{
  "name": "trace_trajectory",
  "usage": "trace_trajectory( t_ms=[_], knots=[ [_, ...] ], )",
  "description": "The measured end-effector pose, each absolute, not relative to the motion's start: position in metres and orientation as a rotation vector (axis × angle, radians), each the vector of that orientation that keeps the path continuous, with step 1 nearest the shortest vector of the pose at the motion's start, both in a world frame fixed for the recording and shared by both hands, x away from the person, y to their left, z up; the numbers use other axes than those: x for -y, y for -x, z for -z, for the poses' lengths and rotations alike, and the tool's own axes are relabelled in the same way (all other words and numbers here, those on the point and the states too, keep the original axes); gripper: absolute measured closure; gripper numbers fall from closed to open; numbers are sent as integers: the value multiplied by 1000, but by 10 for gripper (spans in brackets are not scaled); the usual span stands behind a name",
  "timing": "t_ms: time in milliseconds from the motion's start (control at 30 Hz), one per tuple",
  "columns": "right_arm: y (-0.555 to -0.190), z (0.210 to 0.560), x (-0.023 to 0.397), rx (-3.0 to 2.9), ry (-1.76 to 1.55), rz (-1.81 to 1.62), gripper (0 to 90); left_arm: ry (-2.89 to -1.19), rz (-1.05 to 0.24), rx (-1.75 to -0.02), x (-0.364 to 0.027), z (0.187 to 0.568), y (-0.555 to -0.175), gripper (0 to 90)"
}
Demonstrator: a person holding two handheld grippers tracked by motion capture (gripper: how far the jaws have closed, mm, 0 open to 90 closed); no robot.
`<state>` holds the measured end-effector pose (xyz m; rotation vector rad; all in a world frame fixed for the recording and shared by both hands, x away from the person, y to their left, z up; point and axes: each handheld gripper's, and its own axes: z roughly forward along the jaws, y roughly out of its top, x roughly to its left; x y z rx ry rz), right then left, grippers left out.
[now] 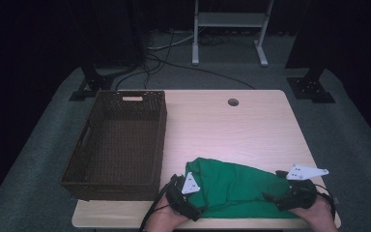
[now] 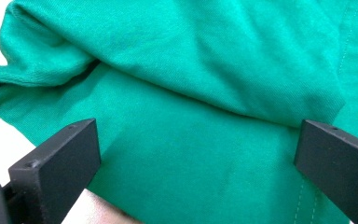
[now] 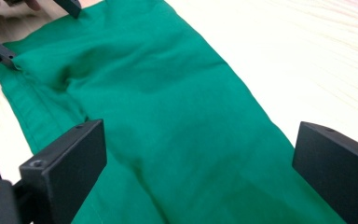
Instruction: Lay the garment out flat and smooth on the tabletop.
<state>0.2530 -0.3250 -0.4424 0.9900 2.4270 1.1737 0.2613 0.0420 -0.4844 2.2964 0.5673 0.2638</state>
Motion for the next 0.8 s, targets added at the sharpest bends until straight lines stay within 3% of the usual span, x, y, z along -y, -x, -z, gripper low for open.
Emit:
trace_trajectory(
  t_ms=[800],
  knots=[
    [-270,439,282,-2497,-839,-1254,24,-2296,-265,-568,-42,484,-261,0]
  ],
)
